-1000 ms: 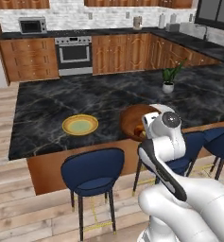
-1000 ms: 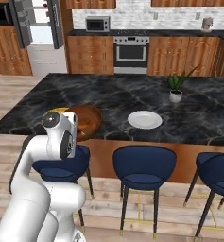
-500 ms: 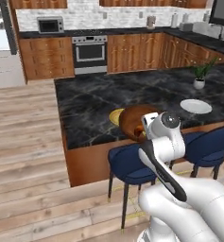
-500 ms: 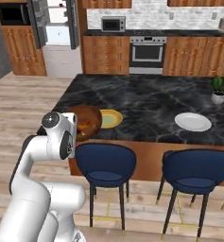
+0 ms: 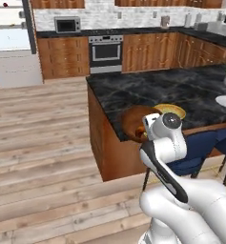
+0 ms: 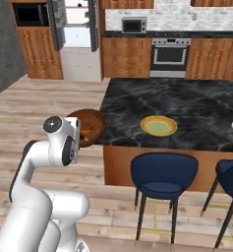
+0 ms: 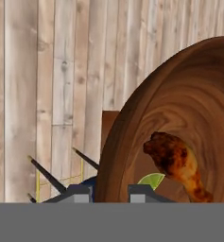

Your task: Pick the chicken drumstick and lemon wedge from their plates and place them in the bowl. Then put the bowl in the fridge.

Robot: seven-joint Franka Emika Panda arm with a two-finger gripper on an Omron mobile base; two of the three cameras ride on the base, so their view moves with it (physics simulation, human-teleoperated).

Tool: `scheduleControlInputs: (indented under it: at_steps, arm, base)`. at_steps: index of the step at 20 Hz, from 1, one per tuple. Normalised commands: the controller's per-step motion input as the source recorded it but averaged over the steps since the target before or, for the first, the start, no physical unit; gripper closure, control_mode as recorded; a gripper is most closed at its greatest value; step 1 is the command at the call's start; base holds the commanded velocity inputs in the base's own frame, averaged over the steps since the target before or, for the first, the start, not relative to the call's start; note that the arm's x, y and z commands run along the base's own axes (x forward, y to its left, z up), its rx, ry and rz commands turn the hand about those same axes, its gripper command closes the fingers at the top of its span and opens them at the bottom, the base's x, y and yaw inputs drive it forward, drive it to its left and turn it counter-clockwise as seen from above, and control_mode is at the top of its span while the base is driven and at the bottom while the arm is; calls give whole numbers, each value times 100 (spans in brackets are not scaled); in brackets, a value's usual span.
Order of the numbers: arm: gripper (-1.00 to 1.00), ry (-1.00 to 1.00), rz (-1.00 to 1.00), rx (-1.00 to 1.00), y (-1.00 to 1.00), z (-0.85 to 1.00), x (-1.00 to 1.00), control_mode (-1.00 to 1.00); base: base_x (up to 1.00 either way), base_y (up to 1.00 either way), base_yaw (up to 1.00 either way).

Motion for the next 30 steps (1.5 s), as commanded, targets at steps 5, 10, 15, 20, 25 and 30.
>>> scheduleControlInputs:
  at_steps: [5,10,15,20,25,30]
  arm:
    - [100,0,0,0,0,0,0,100]
    - [100,0,0,0,0,0,0,100]
    - [100,0,0,0,0,0,0,100]
    - [100,0,0,0,0,0,0,100]
    - [100,0,0,0,0,0,0,100]
    - [100,0,0,0,0,0,0,100]
  base:
    - [10,94,0]
    - [24,94,0]
    - [45,92,0]
    - [62,87,0]
    - [72,78,0]
    - [81,63,0]
